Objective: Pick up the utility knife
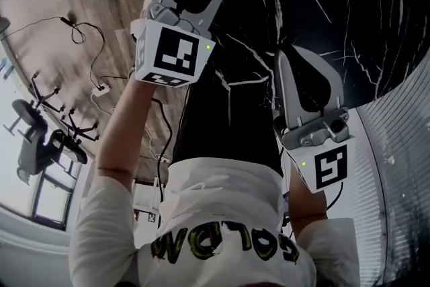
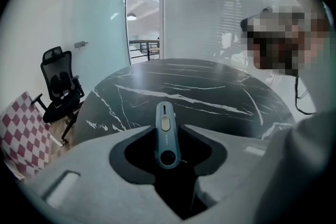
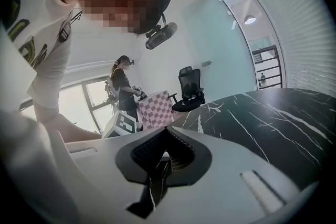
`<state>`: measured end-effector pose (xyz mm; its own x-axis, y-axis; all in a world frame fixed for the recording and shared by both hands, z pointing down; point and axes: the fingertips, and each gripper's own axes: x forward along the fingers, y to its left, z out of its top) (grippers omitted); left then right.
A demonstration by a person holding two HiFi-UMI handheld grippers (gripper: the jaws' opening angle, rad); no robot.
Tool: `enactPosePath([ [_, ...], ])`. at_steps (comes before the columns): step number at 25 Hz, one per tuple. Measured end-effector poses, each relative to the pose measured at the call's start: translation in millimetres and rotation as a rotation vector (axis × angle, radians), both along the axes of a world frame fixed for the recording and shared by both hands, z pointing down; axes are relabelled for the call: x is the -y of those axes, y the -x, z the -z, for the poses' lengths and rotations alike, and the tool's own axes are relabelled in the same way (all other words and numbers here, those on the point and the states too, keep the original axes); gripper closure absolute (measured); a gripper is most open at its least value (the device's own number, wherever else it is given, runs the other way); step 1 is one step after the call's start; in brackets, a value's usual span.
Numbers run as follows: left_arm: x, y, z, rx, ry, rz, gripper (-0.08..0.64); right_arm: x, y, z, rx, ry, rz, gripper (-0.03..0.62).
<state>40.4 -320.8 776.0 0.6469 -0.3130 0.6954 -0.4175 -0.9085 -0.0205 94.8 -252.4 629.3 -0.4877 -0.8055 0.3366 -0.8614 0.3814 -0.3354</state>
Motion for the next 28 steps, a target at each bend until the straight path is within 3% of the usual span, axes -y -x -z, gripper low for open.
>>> enactPosePath([
  [9, 0.3, 1.0, 4.7, -0.018, 0.0, 0.056, 0.423, -5.1, -3.9, 17.4, -0.011, -0.015, -0.009, 0.591],
  [15, -9.4, 2.2, 37.3, -0.052, -0.015, 0.076, 0.424, -8.1, -9.6, 41.0, -0.054, -0.069, 0.004, 0.591],
  [28, -42.2, 0.4, 215.5, -0.276, -0.074, 0.151, 0.423, -21.4, -4.1, 162.9, -0.13, -0.229, 0.038, 0.591],
])
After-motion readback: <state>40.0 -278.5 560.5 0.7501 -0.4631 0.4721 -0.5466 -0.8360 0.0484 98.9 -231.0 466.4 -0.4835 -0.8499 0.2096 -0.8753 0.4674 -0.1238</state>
